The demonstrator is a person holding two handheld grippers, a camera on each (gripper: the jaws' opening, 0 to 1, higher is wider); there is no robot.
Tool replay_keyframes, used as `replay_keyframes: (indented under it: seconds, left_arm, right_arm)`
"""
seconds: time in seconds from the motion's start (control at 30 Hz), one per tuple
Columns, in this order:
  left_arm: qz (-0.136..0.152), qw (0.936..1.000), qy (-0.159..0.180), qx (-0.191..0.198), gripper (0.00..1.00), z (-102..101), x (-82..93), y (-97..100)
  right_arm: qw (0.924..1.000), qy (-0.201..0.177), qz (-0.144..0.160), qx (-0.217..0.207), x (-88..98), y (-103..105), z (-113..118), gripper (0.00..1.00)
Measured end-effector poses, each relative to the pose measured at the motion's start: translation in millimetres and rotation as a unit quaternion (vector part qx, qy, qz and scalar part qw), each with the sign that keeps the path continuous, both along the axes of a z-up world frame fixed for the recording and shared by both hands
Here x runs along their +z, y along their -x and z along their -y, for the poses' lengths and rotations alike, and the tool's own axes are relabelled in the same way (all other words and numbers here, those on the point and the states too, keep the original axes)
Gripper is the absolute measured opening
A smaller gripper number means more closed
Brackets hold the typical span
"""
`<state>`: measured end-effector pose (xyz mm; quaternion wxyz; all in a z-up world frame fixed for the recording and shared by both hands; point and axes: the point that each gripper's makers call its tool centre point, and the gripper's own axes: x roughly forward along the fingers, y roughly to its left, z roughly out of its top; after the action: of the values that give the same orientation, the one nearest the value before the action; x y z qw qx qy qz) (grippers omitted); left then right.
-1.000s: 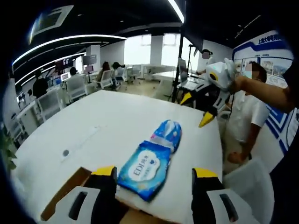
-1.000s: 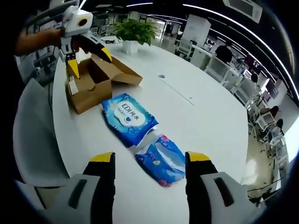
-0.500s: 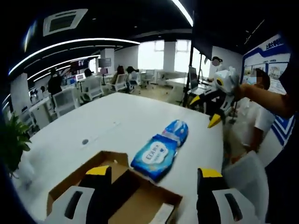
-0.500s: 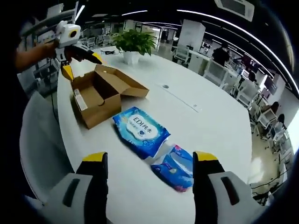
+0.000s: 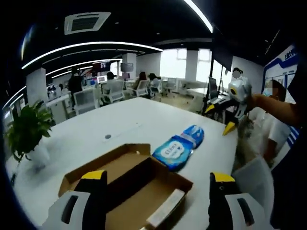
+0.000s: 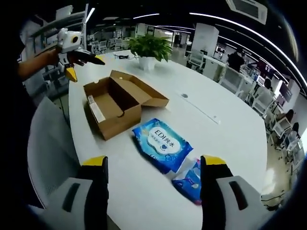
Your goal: Operate the shoe box by opening the lid, removing the specified soft item, and placing it in the target area until the item is outside and the box remains undamaged.
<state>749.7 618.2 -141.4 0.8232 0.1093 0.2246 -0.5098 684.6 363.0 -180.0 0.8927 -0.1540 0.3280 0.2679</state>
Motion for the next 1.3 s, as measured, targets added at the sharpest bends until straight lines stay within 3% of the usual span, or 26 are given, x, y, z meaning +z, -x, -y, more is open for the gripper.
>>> replay_keyframes:
  seconds: [0.4,0.83,1.03,1.3]
  left_arm:
    - [0.017,0.9993,-0.005,0.032,1.0,-30.5,2.0,9.3]
    - [0.009,0.9983,0.0,0.057,1.0,-64.1,-4.1,18.6]
    - [0.014,0.9973,0.001,0.073,1.0,-80.1,-6.1,21.7]
    - [0.02,0.9964,-0.006,0.083,1.0,-93.8,-10.3,26.5]
  right_arm:
    - [0.9984,-0.009,0.0,0.055,-6.0,-11.0,-43.9,0.73]
    - [0.9926,-0.004,-0.01,0.121,-11.6,-25.2,-84.2,0.71]
    - [0.9876,0.0,-0.01,0.157,-14.2,-38.3,-101.4,0.67]
    - [0.9748,0.019,-0.021,0.221,-25.7,-51.9,-128.4,0.64]
